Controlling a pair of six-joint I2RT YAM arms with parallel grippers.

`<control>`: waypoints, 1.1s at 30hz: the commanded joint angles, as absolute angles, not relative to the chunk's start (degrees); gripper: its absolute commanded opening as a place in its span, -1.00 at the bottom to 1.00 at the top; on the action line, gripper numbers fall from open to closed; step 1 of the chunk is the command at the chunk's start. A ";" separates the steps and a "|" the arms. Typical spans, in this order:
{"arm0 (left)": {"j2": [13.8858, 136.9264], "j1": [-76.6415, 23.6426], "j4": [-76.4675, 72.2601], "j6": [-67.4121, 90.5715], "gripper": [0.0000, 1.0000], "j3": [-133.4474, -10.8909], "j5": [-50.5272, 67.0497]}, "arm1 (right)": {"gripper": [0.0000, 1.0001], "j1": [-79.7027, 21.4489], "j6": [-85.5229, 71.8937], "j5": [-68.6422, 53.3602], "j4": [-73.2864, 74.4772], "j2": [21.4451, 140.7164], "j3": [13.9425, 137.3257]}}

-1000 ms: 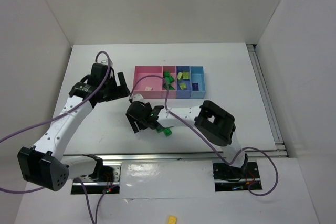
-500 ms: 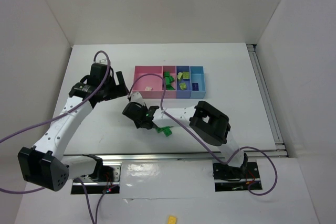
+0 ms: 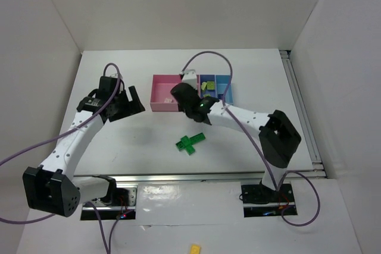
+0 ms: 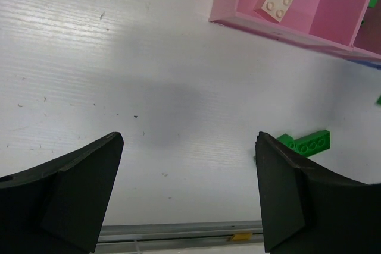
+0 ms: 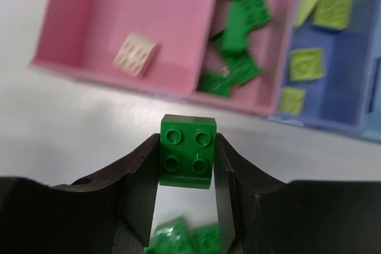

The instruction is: Sort the legos into containers by color

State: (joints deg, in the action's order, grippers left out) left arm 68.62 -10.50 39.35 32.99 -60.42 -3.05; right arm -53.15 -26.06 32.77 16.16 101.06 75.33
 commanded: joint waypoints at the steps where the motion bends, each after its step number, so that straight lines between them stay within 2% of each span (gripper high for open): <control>1: 66.19 -9.23 37.53 33.84 0.90 -59.77 -1.76 | -0.39 -46.96 -23.91 31.39 12.40 101.51 76.72; 7: 66.71 -7.38 37.53 33.84 0.90 -59.24 0.08 | -0.36 -40.00 -20.83 28.05 11.78 111.52 86.65; 8: 66.71 -7.38 37.53 33.84 0.90 -59.24 0.09 | -0.26 -39.47 -20.83 28.04 11.78 112.75 87.97; 13: 66.71 -6.86 38.06 32.61 0.90 -59.24 0.09 | 0.71 -38.76 -19.60 29.35 10.20 117.94 95.43; 17: 65.57 -6.86 38.58 32.61 0.90 -59.24 0.09 | 0.76 -38.93 -19.60 31.37 11.51 115.94 95.20; 18: 65.57 -6.86 38.58 32.61 0.90 -59.24 0.09 | 0.71 -38.94 -19.60 31.38 10.30 114.10 93.18; 20: 65.57 -6.86 38.58 32.61 0.90 -59.24 0.62 | 0.59 -41.30 -19.60 32.86 8.96 107.16 85.02; 23: 65.57 -6.86 38.58 32.61 0.90 -59.24 1.14 | 0.56 -43.41 -21.61 31.13 8.35 97.76 73.36; 26: 65.57 -6.86 38.58 32.61 0.90 -59.24 1.14 | 0.59 -46.49 -28.37 28.58 11.95 90.39 62.37; 29: 65.57 -6.86 38.06 31.38 0.90 -58.10 1.14 | 0.71 -51.05 -38.82 27.86 12.48 85.80 54.51; 33: 65.57 -6.86 38.06 31.38 0.90 -55.56 0.62 | 0.71 -56.59 -54.56 32.34 16.44 83.15 47.22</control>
State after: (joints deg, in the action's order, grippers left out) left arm 66.85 -7.20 38.52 32.88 -57.14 0.32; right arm -54.54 -40.38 29.28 13.30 85.32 51.31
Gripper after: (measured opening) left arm 0.949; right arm 0.854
